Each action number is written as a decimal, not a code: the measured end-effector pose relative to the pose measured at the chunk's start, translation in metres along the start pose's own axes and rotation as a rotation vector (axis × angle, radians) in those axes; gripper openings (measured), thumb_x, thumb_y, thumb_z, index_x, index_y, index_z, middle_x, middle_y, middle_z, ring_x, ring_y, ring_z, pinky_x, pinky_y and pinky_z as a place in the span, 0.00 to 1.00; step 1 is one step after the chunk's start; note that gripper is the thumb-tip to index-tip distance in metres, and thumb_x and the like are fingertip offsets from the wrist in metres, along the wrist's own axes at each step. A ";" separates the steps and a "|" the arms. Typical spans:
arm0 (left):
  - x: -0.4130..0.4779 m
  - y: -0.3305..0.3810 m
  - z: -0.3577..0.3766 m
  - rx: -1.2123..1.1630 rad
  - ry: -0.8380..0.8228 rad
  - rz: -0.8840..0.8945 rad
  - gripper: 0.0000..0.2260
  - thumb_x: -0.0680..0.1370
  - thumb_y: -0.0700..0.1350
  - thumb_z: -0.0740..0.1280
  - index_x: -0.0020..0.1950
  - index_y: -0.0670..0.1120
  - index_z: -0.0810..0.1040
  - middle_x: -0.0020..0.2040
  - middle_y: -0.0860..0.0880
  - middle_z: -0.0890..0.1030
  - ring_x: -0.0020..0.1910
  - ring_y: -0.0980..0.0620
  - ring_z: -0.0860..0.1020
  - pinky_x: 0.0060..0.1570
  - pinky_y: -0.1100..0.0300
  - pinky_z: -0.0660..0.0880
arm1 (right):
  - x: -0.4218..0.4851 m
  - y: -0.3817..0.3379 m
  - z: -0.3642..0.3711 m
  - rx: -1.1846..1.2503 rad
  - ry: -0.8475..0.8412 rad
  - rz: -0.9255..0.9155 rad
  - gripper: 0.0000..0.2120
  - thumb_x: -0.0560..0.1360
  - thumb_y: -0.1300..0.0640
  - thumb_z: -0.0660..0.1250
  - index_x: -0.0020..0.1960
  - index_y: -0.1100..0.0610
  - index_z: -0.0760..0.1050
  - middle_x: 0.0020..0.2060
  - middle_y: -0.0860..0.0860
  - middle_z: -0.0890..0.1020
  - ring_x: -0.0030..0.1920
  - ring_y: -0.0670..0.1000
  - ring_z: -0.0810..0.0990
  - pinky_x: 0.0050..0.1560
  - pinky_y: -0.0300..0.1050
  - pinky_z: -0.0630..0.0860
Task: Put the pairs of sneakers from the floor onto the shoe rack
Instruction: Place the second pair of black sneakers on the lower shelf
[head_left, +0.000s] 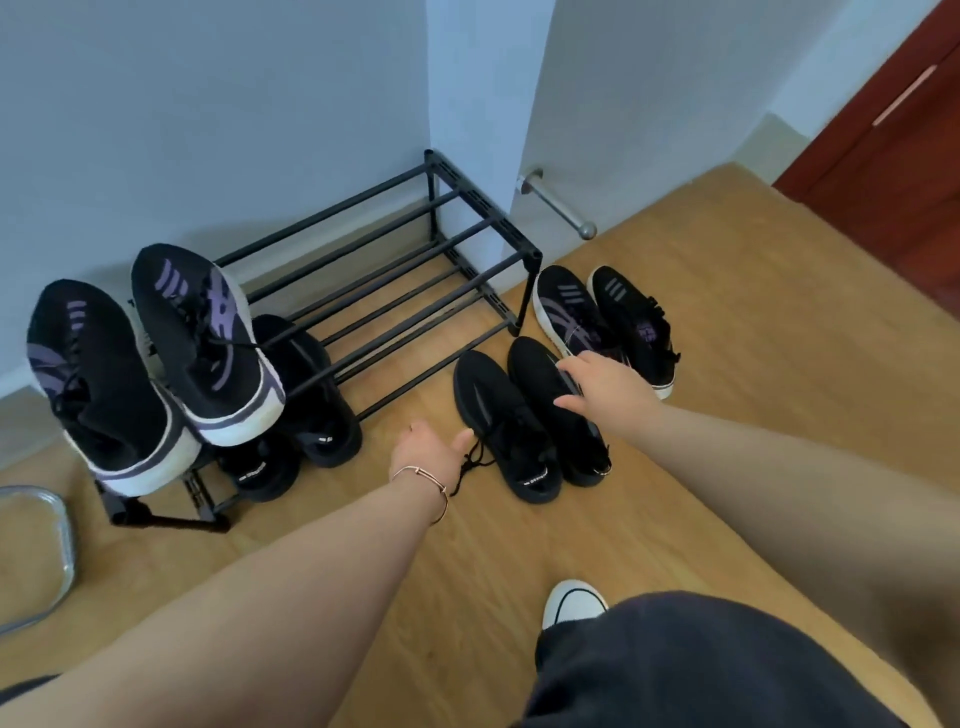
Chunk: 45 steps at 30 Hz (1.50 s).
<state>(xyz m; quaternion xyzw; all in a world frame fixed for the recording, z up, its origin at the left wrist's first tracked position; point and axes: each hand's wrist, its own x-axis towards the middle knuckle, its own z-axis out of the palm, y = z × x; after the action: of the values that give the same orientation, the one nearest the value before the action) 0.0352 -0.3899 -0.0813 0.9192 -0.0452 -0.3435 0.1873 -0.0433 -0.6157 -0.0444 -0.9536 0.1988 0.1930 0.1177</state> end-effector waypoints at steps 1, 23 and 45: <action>0.003 0.005 0.006 -0.007 -0.017 -0.015 0.33 0.77 0.62 0.63 0.74 0.42 0.64 0.69 0.41 0.72 0.67 0.42 0.73 0.61 0.49 0.74 | 0.008 0.008 0.011 0.034 -0.006 0.060 0.27 0.77 0.44 0.66 0.73 0.53 0.67 0.66 0.52 0.74 0.63 0.57 0.77 0.58 0.53 0.77; 0.063 0.040 0.119 -0.376 -0.099 -0.229 0.29 0.74 0.50 0.74 0.70 0.44 0.67 0.64 0.45 0.77 0.61 0.42 0.78 0.57 0.52 0.74 | 0.058 0.079 0.125 0.651 -0.084 0.507 0.09 0.76 0.55 0.65 0.52 0.52 0.82 0.44 0.51 0.84 0.49 0.55 0.82 0.48 0.47 0.76; 0.044 -0.028 0.075 -0.748 0.058 -0.172 0.26 0.74 0.45 0.72 0.70 0.55 0.68 0.57 0.52 0.80 0.55 0.52 0.80 0.58 0.50 0.79 | 0.039 0.019 0.109 0.867 0.154 0.397 0.04 0.76 0.56 0.70 0.45 0.52 0.83 0.39 0.46 0.84 0.43 0.49 0.81 0.42 0.42 0.75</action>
<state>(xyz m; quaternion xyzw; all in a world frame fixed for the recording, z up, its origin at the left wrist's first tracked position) 0.0186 -0.3964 -0.1710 0.7972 0.1657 -0.3248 0.4812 -0.0537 -0.6132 -0.1617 -0.7718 0.4473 0.0398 0.4502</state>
